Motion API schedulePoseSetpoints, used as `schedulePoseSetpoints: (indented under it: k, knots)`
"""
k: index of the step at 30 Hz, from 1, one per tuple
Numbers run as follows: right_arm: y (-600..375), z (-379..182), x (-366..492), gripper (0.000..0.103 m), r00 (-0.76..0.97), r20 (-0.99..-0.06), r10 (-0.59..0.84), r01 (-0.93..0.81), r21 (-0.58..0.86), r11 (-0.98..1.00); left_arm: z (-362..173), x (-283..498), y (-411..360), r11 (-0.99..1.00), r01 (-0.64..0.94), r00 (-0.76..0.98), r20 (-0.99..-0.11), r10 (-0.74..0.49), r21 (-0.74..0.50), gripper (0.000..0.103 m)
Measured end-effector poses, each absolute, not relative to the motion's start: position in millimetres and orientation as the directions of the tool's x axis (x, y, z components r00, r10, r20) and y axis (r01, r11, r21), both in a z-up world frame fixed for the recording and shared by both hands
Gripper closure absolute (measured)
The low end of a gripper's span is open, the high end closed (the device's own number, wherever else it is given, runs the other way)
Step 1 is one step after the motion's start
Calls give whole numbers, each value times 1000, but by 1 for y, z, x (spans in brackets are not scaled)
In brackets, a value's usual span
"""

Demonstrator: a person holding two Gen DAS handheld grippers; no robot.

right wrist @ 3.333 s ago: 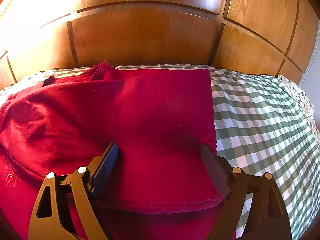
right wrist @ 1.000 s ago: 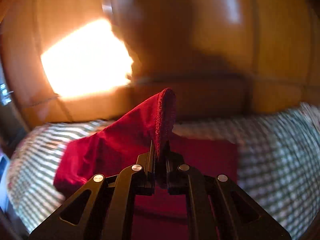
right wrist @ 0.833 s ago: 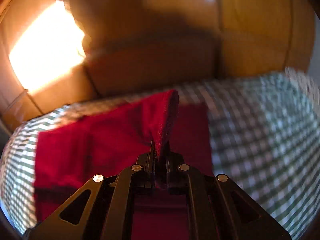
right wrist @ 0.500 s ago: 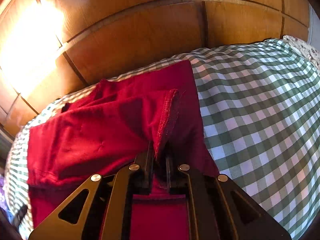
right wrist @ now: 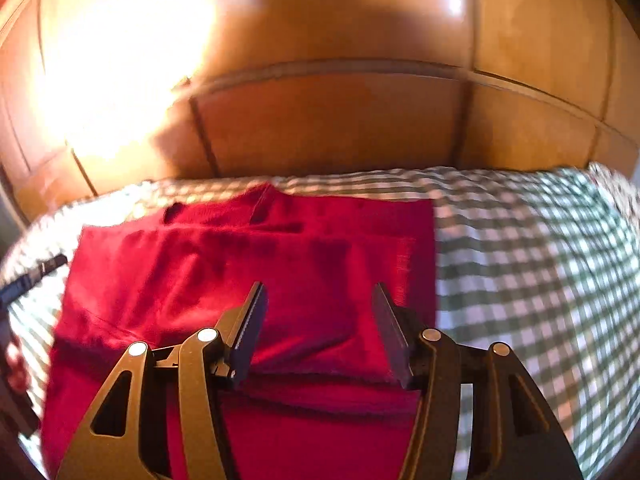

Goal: Fold small clothes

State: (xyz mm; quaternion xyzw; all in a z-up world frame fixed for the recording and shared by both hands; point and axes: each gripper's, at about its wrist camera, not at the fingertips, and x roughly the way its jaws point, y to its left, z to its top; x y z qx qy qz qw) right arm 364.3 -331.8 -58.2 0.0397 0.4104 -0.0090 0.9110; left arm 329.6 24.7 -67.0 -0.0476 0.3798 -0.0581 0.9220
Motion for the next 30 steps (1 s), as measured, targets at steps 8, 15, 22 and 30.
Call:
schedulePoseSetpoints:
  k: [8, 15, 22, 30]
  knots:
    - [-330, -109, 386, 42, 640, -764, -77, 75, -38, 996, -102, 347, 14, 999, 9, 658, -753, 26, 42, 44]
    - [-332, -110, 384, 41, 651, -755, -82, 79, -40, 996, -79, 316, 33, 998, -34, 700, -713, -19, -60, 37]
    - [-328, -109, 384, 40, 652, -752, -97, 80, -60, 995, -71, 312, 57, 994, -29, 704, -708, -52, -101, 31]
    - [-328, -109, 385, 40, 652, -752, -97, 79, -60, 995, -80, 330, 74, 977, -1, 674, -721, -158, -214, 33]
